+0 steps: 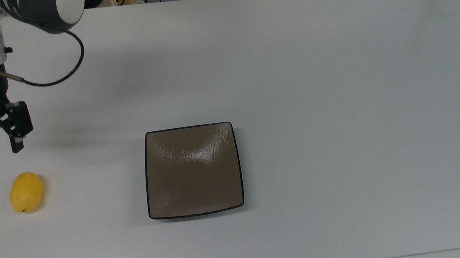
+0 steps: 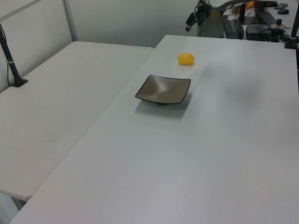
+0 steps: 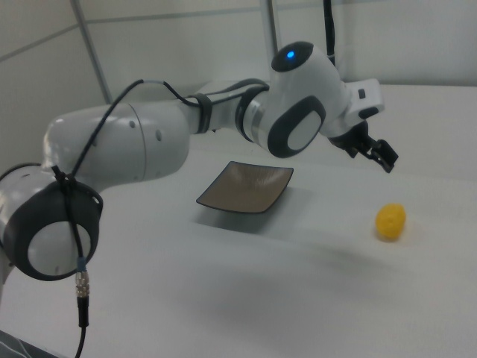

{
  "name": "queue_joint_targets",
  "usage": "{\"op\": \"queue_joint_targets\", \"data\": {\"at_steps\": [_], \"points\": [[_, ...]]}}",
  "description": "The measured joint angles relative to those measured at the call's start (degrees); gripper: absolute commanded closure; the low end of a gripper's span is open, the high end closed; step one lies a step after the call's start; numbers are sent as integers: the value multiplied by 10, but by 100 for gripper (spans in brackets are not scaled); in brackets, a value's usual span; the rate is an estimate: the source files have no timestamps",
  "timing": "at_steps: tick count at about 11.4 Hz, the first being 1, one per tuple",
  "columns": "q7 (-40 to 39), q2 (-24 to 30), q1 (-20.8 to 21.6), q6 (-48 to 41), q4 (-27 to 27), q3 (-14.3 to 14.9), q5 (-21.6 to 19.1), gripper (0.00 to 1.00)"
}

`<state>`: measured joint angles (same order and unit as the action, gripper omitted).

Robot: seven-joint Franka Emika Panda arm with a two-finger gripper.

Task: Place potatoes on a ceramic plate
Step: 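Move the open gripper over the yellow potato and lower it, then close the gripper around the yellow potato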

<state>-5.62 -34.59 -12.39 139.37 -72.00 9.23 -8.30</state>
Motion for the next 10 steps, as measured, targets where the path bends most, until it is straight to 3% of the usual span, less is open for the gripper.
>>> {"op": "queue_joint_targets", "data": {"at_steps": [4, 10], "points": [[-10, -71, -10, 70, 22, -14, 0, 0], [-36, -130, -16, 138, 28, -23, 0, 0]]}}
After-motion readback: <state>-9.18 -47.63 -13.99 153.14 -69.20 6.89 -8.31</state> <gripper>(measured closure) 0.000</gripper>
